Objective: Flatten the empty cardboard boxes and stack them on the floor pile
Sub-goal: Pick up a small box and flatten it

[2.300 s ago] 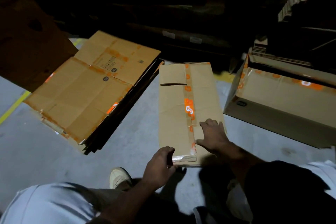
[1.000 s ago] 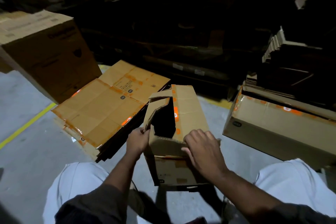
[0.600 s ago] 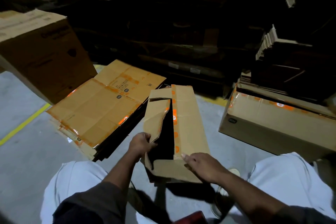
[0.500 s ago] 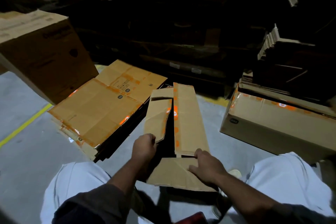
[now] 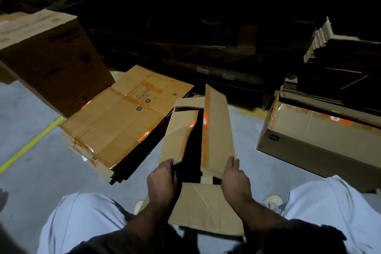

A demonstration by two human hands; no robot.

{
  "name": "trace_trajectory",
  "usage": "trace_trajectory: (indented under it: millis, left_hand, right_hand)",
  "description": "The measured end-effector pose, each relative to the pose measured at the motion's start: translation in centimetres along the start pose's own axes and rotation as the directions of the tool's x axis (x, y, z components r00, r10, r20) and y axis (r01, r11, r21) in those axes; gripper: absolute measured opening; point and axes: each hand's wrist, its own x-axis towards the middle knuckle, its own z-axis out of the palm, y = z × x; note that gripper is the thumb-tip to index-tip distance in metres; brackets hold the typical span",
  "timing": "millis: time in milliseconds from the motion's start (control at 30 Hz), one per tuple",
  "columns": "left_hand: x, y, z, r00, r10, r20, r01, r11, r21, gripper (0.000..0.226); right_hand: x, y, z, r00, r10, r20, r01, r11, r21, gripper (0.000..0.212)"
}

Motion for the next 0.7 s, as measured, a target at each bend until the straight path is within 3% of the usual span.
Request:
trace_trajectory:
  millis: [100, 233, 300, 367, 433, 500, 567, 667, 700]
  left_hand:
    - [0.8, -0.2, 0.1, 0.99, -0.131, -0.044, 0.127, 0.988, -0.092, 0.032]
    - [1.6, -1.1, 1.7, 0.927, -0.315, 0.206, 0.326, 0.945, -0.021, 0.082]
    - [1.9, -2.2, 2.7, 0.838, -0.409, 0.362, 0.445, 0.895, -0.019, 0.076]
    - [2.0, -2.5, 2.9, 0.772, -0.416, 0.48, 0.486, 0.874, -0.024, 0.044]
    - [1.9, -2.0, 2.8, 0.759, -0.513, 0.401, 0.59, 0.803, -0.088, 0.037]
    - [2.4, -1.3, 2.4, 0.674, -0.651, 0.35, 0.739, 0.603, -0.3, 0.062]
    - [3.3, -1.0, 1.6, 0.583, -0.696, 0.419, 0.777, 0.326, -0.538, 0.061]
    - [4.3, -1.7, 0.3, 0.372, -0.697, 0.613, 0.673, -0.253, -0.695, 0.05]
    - [4.3, -2.1, 0.2, 0.314, -0.683, 0.66, 0.615, -0.384, -0.689, 0.052]
  right_hand:
    - [0.6, 0.4, -1.9, 0.991, 0.112, -0.073, -0.094, 0.97, 0.225, 0.065]
    - [0.4, 1.2, -1.9, 0.96, 0.279, -0.013, -0.224, 0.796, 0.562, 0.03]
    - [-0.2, 1.8, -1.5, 0.956, 0.285, 0.064, -0.262, 0.74, 0.619, 0.031]
    - [-0.4, 2.4, -1.6, 0.963, 0.259, 0.078, -0.249, 0.738, 0.628, 0.031]
    - [0.0, 3.1, -2.0, 0.969, 0.247, 0.03, -0.212, 0.754, 0.622, 0.029]
    - [0.5, 3.9, -2.3, 0.96, 0.28, -0.002, -0.222, 0.766, 0.604, 0.03]
    - [0.8, 4.4, -2.7, 0.948, 0.318, -0.008, -0.252, 0.765, 0.593, 0.031]
    - [0.8, 4.8, -2.9, 0.927, 0.373, 0.029, -0.308, 0.718, 0.624, 0.032]
    - [0.7, 4.9, -2.8, 0.919, 0.39, 0.058, -0.334, 0.691, 0.641, 0.033]
